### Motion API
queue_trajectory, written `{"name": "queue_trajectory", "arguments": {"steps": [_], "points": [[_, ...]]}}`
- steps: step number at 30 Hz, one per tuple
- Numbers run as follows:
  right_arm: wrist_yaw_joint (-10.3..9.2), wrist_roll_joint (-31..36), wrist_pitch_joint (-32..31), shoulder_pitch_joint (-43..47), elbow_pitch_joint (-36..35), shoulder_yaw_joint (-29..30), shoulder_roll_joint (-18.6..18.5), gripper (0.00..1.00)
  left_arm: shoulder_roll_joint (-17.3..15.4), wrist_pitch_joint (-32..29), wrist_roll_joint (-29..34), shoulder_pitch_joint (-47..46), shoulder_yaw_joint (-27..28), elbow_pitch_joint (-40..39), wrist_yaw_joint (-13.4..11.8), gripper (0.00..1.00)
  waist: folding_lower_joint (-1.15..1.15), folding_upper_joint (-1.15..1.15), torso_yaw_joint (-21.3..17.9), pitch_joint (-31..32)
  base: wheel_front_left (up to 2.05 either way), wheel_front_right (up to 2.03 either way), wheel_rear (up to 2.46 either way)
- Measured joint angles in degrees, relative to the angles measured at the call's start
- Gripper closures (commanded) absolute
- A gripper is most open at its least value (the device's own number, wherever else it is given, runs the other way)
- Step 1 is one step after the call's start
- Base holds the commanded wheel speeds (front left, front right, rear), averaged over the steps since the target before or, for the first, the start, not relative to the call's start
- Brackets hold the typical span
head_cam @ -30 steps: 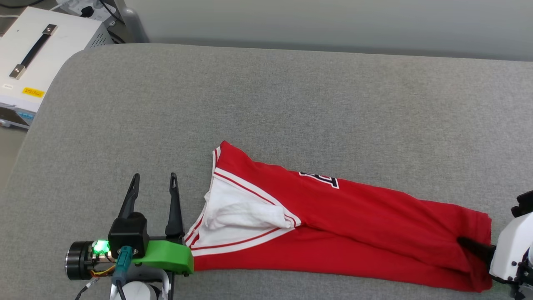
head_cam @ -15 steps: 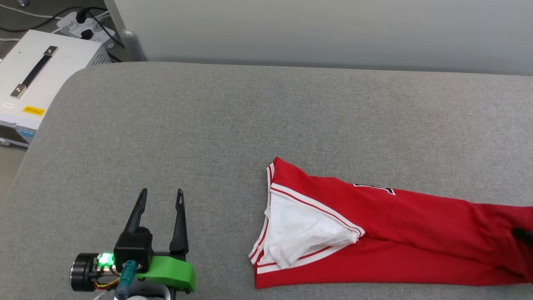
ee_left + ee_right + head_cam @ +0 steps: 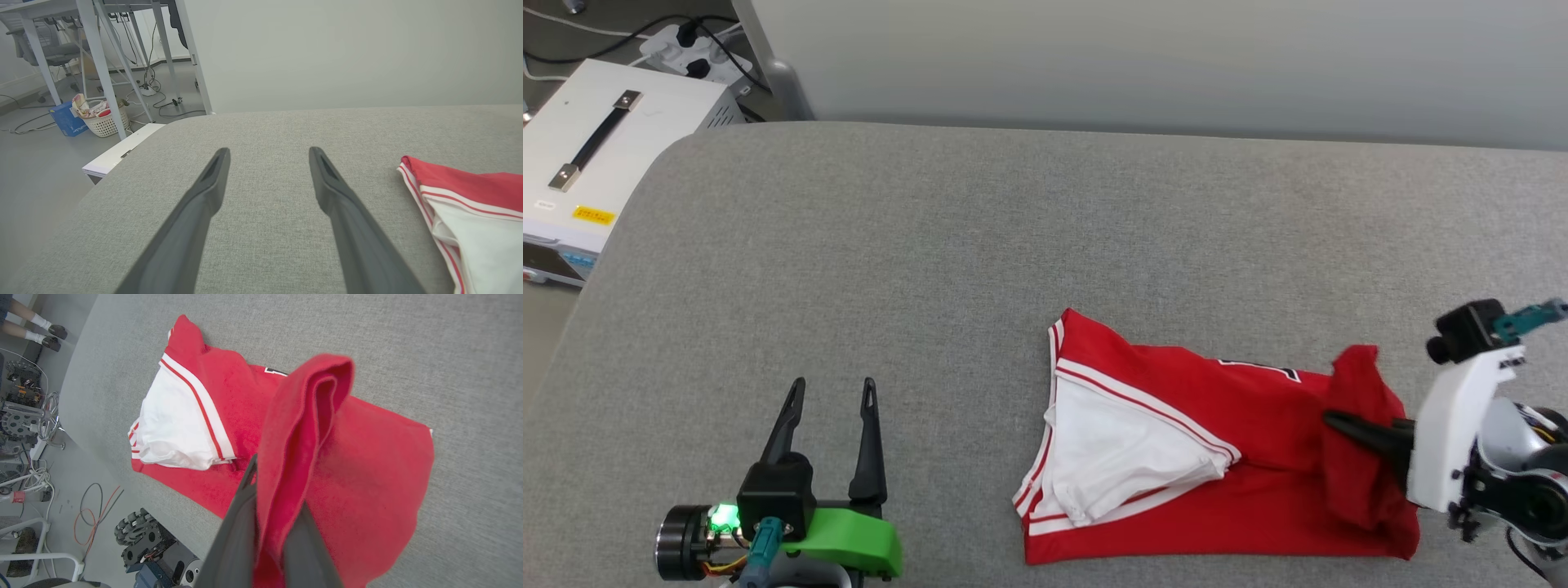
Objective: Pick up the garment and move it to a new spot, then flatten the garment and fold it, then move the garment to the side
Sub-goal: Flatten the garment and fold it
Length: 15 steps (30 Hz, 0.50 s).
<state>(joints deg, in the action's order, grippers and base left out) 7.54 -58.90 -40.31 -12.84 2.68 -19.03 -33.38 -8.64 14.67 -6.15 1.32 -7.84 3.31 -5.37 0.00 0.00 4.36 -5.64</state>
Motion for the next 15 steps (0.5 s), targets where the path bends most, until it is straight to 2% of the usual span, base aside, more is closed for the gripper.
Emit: {"name": "queue_trajectory", "arguments": {"steps": [7,11,15], "points": [[0.0,3.4,-2.1,-10.8,1.6,-9.5,6.8,1.0,1.3,0.0,1.0,-0.5,0.9,-0.1,1.2,0.0,0.0,0.0,0.6,-2.5,0.0,0.0,0.0],[0.0,4.6,-2.3,-16.2,5.4,-15.1,10.5,1.0,1.8,0.0,1.6,-1.5,1.2,-0.1,1.7,0.0,0.0,0.0,1.2,-3.9,0.0,0.0,0.0],[0.0,4.8,-0.8,-20.0,10.7,-18.2,14.1,1.0,2.4,0.0,1.8,-2.4,1.4,-0.1,2.1,0.0,0.0,0.0,1.7,-5.3,0.0,0.0,0.0]]}}
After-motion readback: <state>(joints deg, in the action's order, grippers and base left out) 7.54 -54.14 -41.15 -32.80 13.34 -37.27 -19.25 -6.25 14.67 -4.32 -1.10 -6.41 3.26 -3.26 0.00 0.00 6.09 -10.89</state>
